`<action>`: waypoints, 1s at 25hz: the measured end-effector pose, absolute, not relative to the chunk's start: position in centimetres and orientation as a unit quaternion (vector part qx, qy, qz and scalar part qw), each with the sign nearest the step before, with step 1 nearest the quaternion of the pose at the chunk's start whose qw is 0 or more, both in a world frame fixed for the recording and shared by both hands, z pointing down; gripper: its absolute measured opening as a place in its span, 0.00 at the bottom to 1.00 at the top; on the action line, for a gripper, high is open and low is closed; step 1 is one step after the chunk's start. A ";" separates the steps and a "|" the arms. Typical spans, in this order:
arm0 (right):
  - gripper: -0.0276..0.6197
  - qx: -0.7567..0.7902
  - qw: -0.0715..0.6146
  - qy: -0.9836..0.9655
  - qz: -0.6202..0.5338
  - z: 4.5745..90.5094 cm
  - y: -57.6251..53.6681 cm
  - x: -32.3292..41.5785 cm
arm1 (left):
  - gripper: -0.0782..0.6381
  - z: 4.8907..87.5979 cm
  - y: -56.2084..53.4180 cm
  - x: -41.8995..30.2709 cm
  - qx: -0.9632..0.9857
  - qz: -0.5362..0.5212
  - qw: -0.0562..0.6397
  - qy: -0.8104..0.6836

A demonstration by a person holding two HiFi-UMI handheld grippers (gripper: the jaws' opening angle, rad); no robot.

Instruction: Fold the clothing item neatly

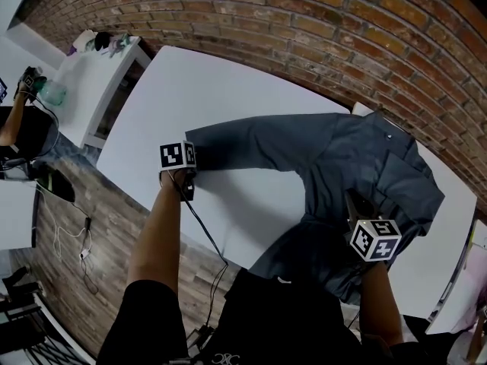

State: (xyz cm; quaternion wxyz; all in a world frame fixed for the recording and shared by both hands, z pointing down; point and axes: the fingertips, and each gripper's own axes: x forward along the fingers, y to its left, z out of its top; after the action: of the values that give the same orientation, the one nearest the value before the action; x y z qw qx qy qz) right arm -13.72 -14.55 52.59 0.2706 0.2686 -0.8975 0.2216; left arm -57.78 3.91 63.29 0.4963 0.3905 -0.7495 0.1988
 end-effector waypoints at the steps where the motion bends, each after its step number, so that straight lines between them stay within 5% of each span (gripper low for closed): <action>1: 0.10 0.269 0.271 -0.897 0.222 52.7 -14.5 -13.7 | 0.22 63.3 3.8 -57.7 0.391 0.203 0.498 -0.747; 12: 0.10 0.277 0.260 -0.897 0.227 52.0 -13.8 -12.8 | 0.13 63.1 3.4 -57.0 0.381 0.277 0.503 -0.725; 25: 0.10 0.311 0.224 -0.890 0.249 50.6 -14.1 -7.9 | 0.13 50.9 -4.7 -50.7 0.487 0.244 0.394 -0.740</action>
State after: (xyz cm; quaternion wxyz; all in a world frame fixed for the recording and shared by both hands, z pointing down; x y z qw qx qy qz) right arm -7.90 -14.09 50.65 0.2241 0.3109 -0.8895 0.2486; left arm -50.67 -4.67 50.86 0.3944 0.4865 -0.7403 0.2443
